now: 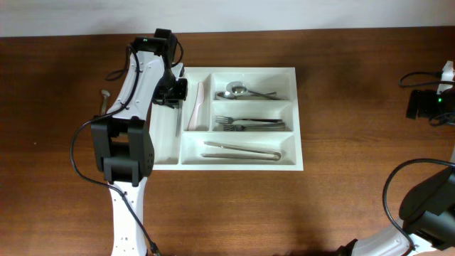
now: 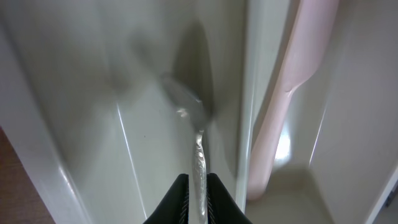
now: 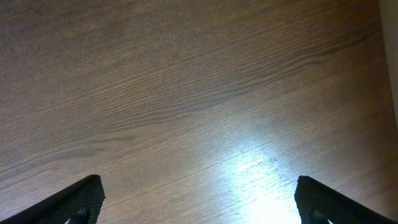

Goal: Pack container
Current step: 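Lower the spoon into the compartment and open the left gripper, then raise the left gripper and move it left over the remaining spoon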

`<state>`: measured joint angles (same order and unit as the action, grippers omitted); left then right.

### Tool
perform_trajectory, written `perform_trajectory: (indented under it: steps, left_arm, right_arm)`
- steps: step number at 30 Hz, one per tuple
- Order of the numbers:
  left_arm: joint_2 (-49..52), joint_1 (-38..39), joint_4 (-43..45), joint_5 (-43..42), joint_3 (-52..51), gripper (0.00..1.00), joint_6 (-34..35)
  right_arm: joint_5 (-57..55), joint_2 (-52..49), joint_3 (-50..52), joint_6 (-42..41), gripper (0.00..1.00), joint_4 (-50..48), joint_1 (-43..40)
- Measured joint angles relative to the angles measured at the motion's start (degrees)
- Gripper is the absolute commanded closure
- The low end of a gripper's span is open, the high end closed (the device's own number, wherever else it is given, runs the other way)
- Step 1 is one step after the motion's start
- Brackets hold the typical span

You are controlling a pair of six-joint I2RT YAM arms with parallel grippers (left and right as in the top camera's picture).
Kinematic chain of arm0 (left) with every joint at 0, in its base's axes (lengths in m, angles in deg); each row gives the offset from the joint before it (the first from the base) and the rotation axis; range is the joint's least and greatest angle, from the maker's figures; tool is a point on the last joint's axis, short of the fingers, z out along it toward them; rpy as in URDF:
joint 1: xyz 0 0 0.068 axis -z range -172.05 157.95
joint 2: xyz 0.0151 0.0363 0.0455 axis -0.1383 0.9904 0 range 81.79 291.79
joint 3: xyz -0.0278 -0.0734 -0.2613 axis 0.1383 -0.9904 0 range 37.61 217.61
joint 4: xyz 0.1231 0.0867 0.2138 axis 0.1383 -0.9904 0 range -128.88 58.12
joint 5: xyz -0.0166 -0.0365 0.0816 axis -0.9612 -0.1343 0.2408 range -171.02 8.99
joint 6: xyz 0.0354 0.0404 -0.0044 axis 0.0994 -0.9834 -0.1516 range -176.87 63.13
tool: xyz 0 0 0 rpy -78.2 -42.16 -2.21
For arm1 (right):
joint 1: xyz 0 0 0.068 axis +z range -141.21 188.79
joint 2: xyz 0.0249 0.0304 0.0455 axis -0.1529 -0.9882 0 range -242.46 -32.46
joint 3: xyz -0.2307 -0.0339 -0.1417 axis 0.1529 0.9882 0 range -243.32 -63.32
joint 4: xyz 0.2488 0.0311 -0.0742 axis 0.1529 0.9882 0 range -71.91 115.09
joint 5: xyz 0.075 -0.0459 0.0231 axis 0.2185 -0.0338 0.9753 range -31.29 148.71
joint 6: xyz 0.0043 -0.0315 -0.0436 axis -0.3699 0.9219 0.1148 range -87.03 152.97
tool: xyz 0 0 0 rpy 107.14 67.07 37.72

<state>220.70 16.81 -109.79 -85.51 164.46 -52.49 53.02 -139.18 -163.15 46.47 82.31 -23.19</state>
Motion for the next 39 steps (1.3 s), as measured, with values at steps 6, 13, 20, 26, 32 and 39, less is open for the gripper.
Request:
perform_trajectory:
  steps: [6, 13, 20, 26, 32, 39]
  left_arm:
    - [0.0, 0.0, 1.2, 0.0, 0.0, 0.80, 0.0]
    - [0.0, -0.6, 2.2, 0.0, 0.3, 0.46, 0.0]
    - [0.3, -2.8, -1.2, 0.0, 11.2, 0.39, -0.3]
    - [0.3, -6.0, -8.0, 0.8, 27.8, 0.28, -0.7]
    - [0.3, -10.5, -18.0, 8.7, 33.4, 0.27, -1.1]
    - [0.3, -17.9, -18.6, 11.2, 33.3, 0.25, -2.7]
  right_arm:
    - [0.0, 0.0, 0.0, 0.0, 0.01, 0.0, 0.0]
    - [0.0, 0.0, 0.0, 0.0, 0.01, 0.0, 0.0]
    - [0.0, 0.0, 0.0, 0.0, 0.01, 0.0, 0.0]
    - [0.0, 0.0, 0.0, 0.0, 0.01, 0.0, 0.0]
    - [0.0, 0.0, 0.0, 0.0, 0.01, 0.0, 0.0]
    - [0.0, 0.0, 0.0, 0.0, 0.01, 0.0, 0.0]
